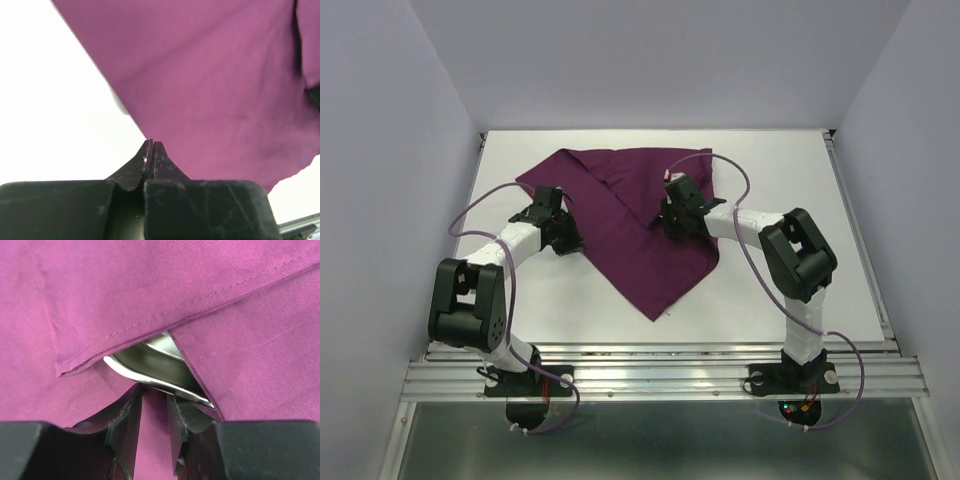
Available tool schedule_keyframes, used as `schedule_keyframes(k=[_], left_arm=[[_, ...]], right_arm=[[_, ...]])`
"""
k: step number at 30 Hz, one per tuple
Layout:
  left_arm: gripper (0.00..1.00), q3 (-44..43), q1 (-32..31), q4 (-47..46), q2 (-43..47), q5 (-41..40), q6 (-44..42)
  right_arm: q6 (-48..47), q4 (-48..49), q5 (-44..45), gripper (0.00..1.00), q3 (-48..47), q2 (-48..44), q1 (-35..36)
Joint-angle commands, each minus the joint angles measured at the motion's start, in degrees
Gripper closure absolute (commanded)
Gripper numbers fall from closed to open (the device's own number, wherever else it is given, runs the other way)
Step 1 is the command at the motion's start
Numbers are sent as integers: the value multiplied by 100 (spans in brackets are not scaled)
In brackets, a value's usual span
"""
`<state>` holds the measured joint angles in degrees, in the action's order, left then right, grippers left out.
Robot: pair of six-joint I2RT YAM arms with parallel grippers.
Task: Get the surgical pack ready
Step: Pack the surgical kit at the center of the board.
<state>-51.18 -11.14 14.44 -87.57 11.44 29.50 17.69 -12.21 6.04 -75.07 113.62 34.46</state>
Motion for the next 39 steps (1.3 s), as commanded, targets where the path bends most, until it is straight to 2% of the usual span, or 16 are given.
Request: schedule_keyframes(k=[1, 5, 9, 14, 17, 20, 25, 37, 38, 39], left_arm=[[100, -94, -11, 77, 425, -45, -181], [99, -146, -11, 156, 504, -142, -199], [98, -392, -3, 305, 478, -239, -242], [98, -595, 15, 446, 495, -397, -304], [98, -648, 32, 490, 504, -458, -330], [98, -674, 41, 508, 487, -476, -331], [98, -630, 41, 516, 469, -476, -295], [99, -542, 41, 481, 407, -485, -269], [99, -542, 41, 481, 399, -476, -269], [99, -534, 41, 472, 390, -468, -269]], right_arm=[[-187, 315, -180, 67, -167, -59, 26], [-91, 596, -306, 62, 527, -849, 157], [-248, 631, -157, 52, 1247, -1614, 849], [-565, 737, 28, 48, 2074, -2493, 1712], [-723, 676, 204, 43, 2338, -2871, 2221], [-767, 553, 213, 43, 2348, -2899, 2477], [-908, 369, 450, 39, 2216, -2391, 3004], [-961, 271, 995, 39, 2268, -1677, 3243], [-943, 280, 1065, 39, 2277, -1651, 3243], [-934, 289, 1083, 44, 2277, -1633, 3243]])
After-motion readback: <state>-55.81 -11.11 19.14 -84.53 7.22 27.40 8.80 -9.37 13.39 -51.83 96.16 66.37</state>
